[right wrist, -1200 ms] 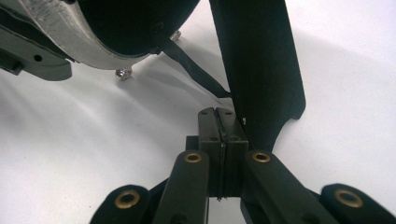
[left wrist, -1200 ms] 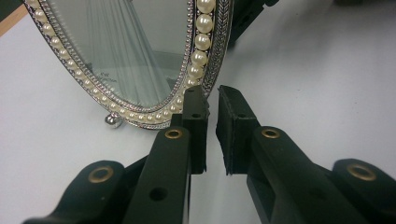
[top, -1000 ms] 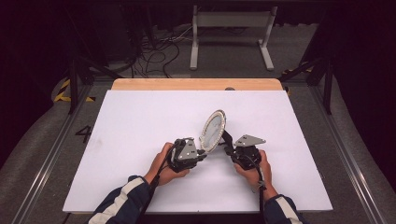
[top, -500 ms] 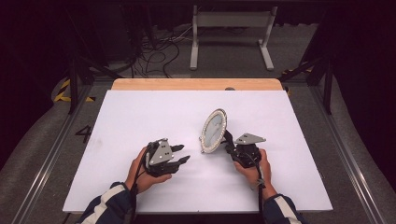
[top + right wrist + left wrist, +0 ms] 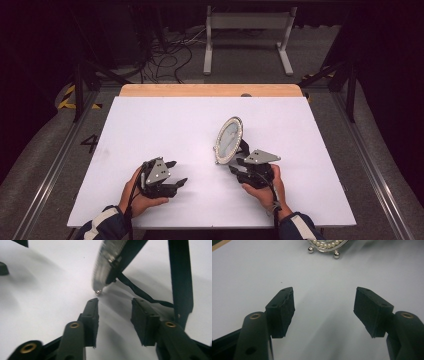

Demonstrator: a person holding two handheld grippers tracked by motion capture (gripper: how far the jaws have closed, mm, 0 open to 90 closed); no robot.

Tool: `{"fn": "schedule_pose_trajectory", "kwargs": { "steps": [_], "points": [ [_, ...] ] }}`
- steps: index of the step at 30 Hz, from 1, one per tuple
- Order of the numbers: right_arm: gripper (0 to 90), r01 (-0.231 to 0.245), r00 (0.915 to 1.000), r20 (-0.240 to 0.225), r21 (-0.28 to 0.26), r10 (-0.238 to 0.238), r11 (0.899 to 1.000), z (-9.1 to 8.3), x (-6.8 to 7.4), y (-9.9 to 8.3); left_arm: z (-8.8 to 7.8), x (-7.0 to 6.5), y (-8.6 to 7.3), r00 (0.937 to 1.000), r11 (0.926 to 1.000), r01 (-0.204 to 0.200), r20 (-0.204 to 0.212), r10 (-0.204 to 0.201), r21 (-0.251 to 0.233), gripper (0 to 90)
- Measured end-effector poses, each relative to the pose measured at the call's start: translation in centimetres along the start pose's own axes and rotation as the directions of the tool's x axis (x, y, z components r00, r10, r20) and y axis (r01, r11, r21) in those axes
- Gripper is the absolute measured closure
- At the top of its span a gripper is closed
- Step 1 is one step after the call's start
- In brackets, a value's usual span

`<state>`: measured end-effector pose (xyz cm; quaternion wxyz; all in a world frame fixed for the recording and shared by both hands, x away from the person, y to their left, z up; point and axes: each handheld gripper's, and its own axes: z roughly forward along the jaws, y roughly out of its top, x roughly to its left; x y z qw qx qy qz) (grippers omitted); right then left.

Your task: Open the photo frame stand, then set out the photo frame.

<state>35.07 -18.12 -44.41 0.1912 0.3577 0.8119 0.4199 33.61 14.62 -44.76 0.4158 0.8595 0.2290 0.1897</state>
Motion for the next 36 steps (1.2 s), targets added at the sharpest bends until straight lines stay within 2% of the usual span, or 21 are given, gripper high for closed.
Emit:
{"fn": "schedule_pose_trajectory", "kwargs": {
  "steps": [6,10,15,21,24,25,26,27,30,36],
  "points": [
    [46.6,-0.048,0.9989,-0.004,-0.039,0.048,0.998,0.5,0.5,0.9,0.4,0.4,0.0,0.9999,0.9999,0.011,0.004,-0.011,-0.004,28.1],
    [44.7,-0.075,0.9969,0.021,-0.048,0.076,0.996,1.6,0.9,1.7,0.5,0.4,-0.4,1.0,0.9997,0.002,-0.007,-0.002,0.023,26.9],
    [44.2,-0.116,0.9923,0.035,-0.058,0.118,0.992,2.4,1.2,1.9,0.6,0.5,-0.3,1.0,0.9998,0.004,-0.008,-0.003,0.018,26.7],
    [47.3,-0.151,0.9855,0.066,-0.078,0.156,0.985,3.4,1.4,2.0,1.0,0.7,-0.3,1.0,0.9996,-0.008,-0.005,0.008,0.027,26.1],
    [53.7,-0.178,0.9794,0.079,-0.1,0.186,0.979,3.9,1.3,1.9,1.0,0.8,-0.4,1.0,0.9995,-0.007,0.0,0.007,0.03,25.8],
    [55.8,-0.195,0.9768,0.069,-0.107,0.203,0.975,4.0,1.2,1.9,0.9,0.8,-0.4,0.9999,0.9994,-0.012,-0.002,0.012,0.033,25.7],
    [55.8,-0.195,0.9768,0.069,-0.107,0.203,0.975,4.0,1.2,1.9,0.9,0.8,-0.4,0.9999,0.9994,-0.012,-0.002,0.012,0.033,25.5],
    [61.9,-0.204,0.9764,0.05,-0.107,0.21,0.973,4.0,1.2,1.8,0.7,0.9,-0.4,0.9999,0.9994,-0.014,-0.002,0.015,0.032,25.3],
    [63.8,-0.192,0.9788,0.055,-0.099,0.198,0.976,3.9,1.4,1.9,0.7,0.9,-0.4,0.9999,0.9994,-0.006,-0.008,0.006,0.035,23.8],
    [64.8,-0.192,0.9804,0.025,-0.089,0.195,0.977,3.7,1.1,1.7,0.9,1.1,-0.3,0.9998,0.9992,-0.002,-0.018,0.002,0.04,23.1]
  ]
}}
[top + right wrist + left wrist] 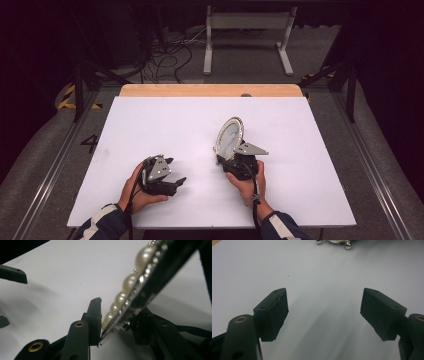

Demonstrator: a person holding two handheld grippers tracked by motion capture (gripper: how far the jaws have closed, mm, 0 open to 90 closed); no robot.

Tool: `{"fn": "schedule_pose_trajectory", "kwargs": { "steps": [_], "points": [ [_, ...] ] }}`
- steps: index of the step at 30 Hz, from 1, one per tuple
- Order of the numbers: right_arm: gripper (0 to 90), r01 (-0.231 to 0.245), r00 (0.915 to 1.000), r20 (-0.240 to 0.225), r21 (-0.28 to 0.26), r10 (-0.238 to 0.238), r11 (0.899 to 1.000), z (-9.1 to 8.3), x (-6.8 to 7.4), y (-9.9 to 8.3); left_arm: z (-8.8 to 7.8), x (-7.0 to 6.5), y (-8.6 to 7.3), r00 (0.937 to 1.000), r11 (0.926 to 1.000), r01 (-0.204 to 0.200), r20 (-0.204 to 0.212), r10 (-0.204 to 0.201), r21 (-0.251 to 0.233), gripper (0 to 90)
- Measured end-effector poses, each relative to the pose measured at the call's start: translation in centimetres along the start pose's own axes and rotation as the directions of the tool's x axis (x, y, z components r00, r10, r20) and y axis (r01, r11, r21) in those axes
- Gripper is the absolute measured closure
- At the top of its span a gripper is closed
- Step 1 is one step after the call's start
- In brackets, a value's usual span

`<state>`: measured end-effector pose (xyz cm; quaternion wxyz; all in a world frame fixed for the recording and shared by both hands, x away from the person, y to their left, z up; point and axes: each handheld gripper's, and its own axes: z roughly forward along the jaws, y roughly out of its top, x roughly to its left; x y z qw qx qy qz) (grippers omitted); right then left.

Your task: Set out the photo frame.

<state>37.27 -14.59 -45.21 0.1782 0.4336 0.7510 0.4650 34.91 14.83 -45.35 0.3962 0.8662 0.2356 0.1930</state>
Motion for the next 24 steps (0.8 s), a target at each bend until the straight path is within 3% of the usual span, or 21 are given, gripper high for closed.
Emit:
{"fn": "schedule_pose_trajectory", "kwargs": {
  "steps": [18,21,24],
  "points": [
    [70.8,0.034,0.9979,-0.056,0.038,-0.032,0.999,-2.0,-0.6,-0.7,0.5,-0.5,0.8,0.9994,0.9996,-0.028,0.019,0.028,0.004,21.8],
    [66.4,0.033,0.9979,-0.056,0.034,-0.031,0.999,-2.0,-0.6,-0.7,0.6,-0.4,0.8,0.9994,0.9996,-0.027,0.021,0.027,0.005,21.3],
    [54.1,0.024,0.9994,-0.025,0.011,-0.024,1.0,-1.8,0.0,-0.4,0.6,-0.4,0.7,0.9995,0.9997,-0.025,0.02,0.024,0.009,21.1]
  ]
}}
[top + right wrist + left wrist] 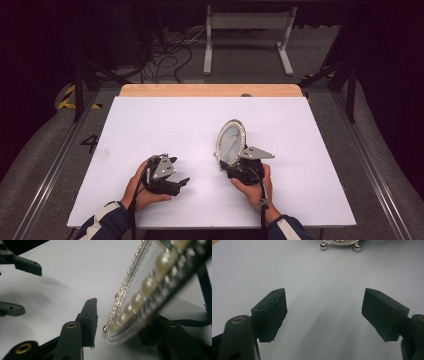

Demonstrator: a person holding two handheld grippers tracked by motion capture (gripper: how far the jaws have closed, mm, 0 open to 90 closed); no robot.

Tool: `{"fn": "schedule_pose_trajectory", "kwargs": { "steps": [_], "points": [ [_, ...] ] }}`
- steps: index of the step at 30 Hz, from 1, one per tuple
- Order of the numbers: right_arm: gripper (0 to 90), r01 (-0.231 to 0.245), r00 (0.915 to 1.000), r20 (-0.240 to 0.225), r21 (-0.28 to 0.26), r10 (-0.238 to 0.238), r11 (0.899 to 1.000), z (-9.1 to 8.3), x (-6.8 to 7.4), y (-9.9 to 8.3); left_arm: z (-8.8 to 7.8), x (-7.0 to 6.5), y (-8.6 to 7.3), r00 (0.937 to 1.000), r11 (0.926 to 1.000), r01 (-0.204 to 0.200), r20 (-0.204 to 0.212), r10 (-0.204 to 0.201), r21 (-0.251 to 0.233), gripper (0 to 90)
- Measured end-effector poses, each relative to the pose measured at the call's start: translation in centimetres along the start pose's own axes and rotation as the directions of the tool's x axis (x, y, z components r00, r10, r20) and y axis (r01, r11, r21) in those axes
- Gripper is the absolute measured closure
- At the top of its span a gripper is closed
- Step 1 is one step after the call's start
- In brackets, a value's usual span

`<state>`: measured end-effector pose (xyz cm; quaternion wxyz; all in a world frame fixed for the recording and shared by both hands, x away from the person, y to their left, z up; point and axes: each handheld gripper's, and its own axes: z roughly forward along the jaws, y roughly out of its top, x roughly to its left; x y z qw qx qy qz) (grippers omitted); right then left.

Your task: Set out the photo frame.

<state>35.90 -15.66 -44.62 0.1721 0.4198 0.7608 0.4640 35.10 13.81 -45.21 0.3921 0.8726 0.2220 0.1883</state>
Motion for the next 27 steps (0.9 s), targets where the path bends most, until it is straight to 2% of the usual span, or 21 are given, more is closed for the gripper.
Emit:
{"fn": "schedule_pose_trajectory", "kwargs": {
  "steps": [4,6,7,9,11,15,17,23,25,27],
  "points": [
    [54.0,-0.007,0.9998,0.019,-0.015,0.007,1.0,0.5,0.2,0.1,0.0,-0.1,0.0,1.0,1.0,0.001,0.001,-0.001,-0.002,21.0],
    [59.8,-0.019,0.9996,0.018,-0.025,0.02,1.0,1.0,0.2,0.1,0.0,-0.1,0.0,1.0,1.0,0.001,0.002,-0.001,-0.003,20.8],
    [59.8,-0.019,0.9996,0.018,-0.025,0.02,1.0,1.0,0.2,0.1,0.0,-0.1,0.0,1.0,1.0,0.001,0.002,-0.001,-0.003,20.8],
    [68.9,-0.03,0.9987,0.041,-0.027,0.031,0.999,1.2,0.1,0.1,0.0,0.0,0.0,1.0,1.0,0.003,0.003,-0.003,-0.001,20.4],
    [69.1,-0.054,0.9983,0.019,-0.027,0.054,0.998,1.2,-0.3,0.0,0.0,0.0,0.0,1.0,1.0,0.005,0.003,-0.005,-0.001,19.7],
    [70.0,-0.051,0.9986,0.015,-0.02,0.051,0.998,1.1,-0.4,0.0,0.0,0.1,0.1,1.0,0.9999,0.01,0.0,-0.01,-0.005,19.5],
    [75.2,-0.06,0.998,-0.019,-0.004,0.06,0.998,0.9,-0.7,0.0,0.0,0.1,0.2,0.9999,0.9999,0.011,-0.001,-0.011,-0.011,19.2],
    [76.4,-0.041,0.9951,-0.089,0.036,0.044,0.999,0.4,-1.6,0.1,0.4,0.5,0.8,0.9999,0.9997,0.013,0.004,-0.013,-0.022,19.1],
    [76.3,-0.037,0.9936,-0.105,0.051,0.042,0.998,0.3,-1.8,0.3,0.9,0.9,1.6,0.999,0.9988,0.032,0.03,-0.031,-0.037,19.2],
    [76.3,-0.032,0.9917,-0.122,0.061,0.039,0.998,0.3,-2.0,0.3,1.1,1.1,2.1,0.9988,0.9985,0.034,0.036,-0.032,-0.044,19.1]
  ]
}}
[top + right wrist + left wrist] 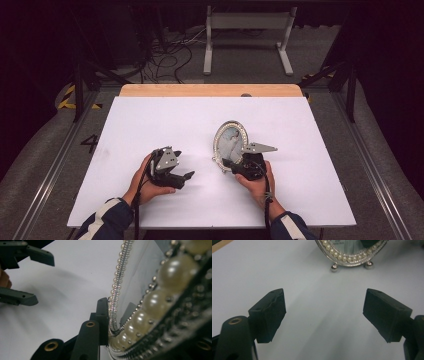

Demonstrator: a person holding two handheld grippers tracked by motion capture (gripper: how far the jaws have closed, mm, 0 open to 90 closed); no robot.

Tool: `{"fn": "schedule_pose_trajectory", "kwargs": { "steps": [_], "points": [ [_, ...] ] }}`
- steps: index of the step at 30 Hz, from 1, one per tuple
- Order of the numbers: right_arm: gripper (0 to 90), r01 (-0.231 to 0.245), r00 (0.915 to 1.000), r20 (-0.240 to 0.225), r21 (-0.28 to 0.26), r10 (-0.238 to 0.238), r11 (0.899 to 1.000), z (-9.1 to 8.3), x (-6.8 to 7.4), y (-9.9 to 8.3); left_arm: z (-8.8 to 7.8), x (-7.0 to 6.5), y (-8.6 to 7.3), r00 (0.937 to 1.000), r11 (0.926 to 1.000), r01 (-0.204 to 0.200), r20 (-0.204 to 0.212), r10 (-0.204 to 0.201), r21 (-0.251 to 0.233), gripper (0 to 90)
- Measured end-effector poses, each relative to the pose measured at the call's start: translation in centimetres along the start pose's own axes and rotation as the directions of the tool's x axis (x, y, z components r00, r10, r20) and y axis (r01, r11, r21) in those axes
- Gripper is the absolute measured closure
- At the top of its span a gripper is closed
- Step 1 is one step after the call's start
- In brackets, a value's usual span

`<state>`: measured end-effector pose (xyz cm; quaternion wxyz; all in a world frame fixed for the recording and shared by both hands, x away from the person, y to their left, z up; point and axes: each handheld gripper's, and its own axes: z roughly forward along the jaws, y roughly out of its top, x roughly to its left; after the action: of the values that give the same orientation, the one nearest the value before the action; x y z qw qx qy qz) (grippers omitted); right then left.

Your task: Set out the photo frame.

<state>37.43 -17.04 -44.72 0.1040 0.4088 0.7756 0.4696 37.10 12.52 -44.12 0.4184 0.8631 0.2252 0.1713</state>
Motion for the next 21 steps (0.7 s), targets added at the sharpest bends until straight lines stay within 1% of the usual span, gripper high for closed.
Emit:
{"fn": "schedule_pose_trajectory", "kwargs": {
  "steps": [1,2,3,4,5,6,7,8,10,11,12,14,15,17,18,20,21],
  "points": [
    [76.3,-0.001,1.0,-0.004,0.004,0.001,1.0,0.0,0.0,0.0,0.4,0.2,0.7,0.9992,1.0,-0.009,0.04,0.009,-0.002,19.1],
    [76.3,-0.001,1.0,-0.004,0.004,0.001,1.0,0.0,0.0,0.0,0.4,0.2,0.7,0.9992,1.0,-0.009,0.04,0.009,-0.002,18.6],
    [76.2,0.004,0.9999,-0.013,0.01,-0.004,1.0,-0.1,-0.2,0.1,1.1,0.4,1.4,0.9984,0.9996,-0.028,0.048,0.029,-0.007,18.4],
    [76.0,0.005,0.9999,-0.014,0.011,-0.005,1.0,-0.1,-0.2,0.1,1.1,0.4,1.4,0.9984,0.9996,-0.028,0.048,0.029,-0.007,18.4],
    [76.0,0.005,0.9999,-0.014,0.011,-0.005,1.0,-0.1,-0.2,0.1,1.5,0.5,1.7,0.9976,0.9996,-0.028,0.063,0.028,-0.009,18.4],
    [71.4,0.013,0.9999,-0.009,0.021,-0.013,1.0,-0.2,-0.1,0.0,1.9,0.7,2.1,0.9969,0.9996,-0.025,0.074,0.026,-0.016,17.7],
    [71.4,0.013,0.9999,-0.009,0.021,-0.013,1.0,-0.2,-0.1,0.0,2.3,0.8,2.3,0.9966,0.9996,-0.023,0.079,0.025,-0.019,17.7],
    [67.5,0.028,0.9996,0.005,0.025,-0.028,0.999,-0.4,0.0,0.0,2.7,1.0,2.5,0.9962,0.9996,-0.021,0.084,0.022,-0.018,17.2],
    [64.1,0.057,0.9975,0.04,0.029,-0.058,0.998,-0.8,0.3,0.1,3.6,1.1,2.8,0.9956,0.9998,-0.017,0.092,0.018,-0.006,16.8],
    [62.9,0.096,0.9932,0.062,0.024,-0.098,0.995,-1.2,0.4,0.1,4.1,1.1,3.0,0.9957,0.9998,-0.021,0.091,0.021,0.001,16.6],
    [61.3,0.12,0.9887,0.089,0.014,-0.121,0.993,-1.8,0.6,0.1,4.4,1.2,3.1,0.9956,0.9998,-0.019,0.092,0.018,0.006,16.6],
    [61.2,0.134,0.9859,0.1,0.006,-0.134,0.991,-2.4,0.7,-0.1,5.0,1.1,3.4,0.9953,0.9999,-0.014,0.096,0.013,0.007,16.5],
    [60.9,0.133,0.986,0.101,0.004,-0.133,0.991,-2.6,0.8,-0.2,5.1,1.2,3.6,0.9946,0.9999,-0.016,0.103,0.015,0.006,16.6],
    [59.6,0.137,0.9851,0.103,0.011,-0.137,0.99,-3.0,0.9,-0.6,5.5,1.2,3.9,0.9945,0.9998,-0.017,0.104,0.017,-0.008,16.7],
    [58.7,0.138,0.9844,0.108,0.013,-0.139,0.99,-3.2,1.0,-0.7,5.7,1.2,4.1,0.9941,0.9999,-0.012,0.108,0.012,-0.005,16.9],
    [58.2,0.146,0.9822,0.119,0.007,-0.146,0.989,-3.5,1.2,-0.9,5.9,1.2,4.4,0.994,0.9999,-0.01,0.109,0.01,-0.004,16.8],
    [58.0,0.157,0.9795,0.127,0.005,-0.156,0.988,-3.8,1.4,-1.0,5.9,1.2,4.7,0.9934,0.9999,-0.005,0.114,0.006,-0.01,16.9]
  ]
}}
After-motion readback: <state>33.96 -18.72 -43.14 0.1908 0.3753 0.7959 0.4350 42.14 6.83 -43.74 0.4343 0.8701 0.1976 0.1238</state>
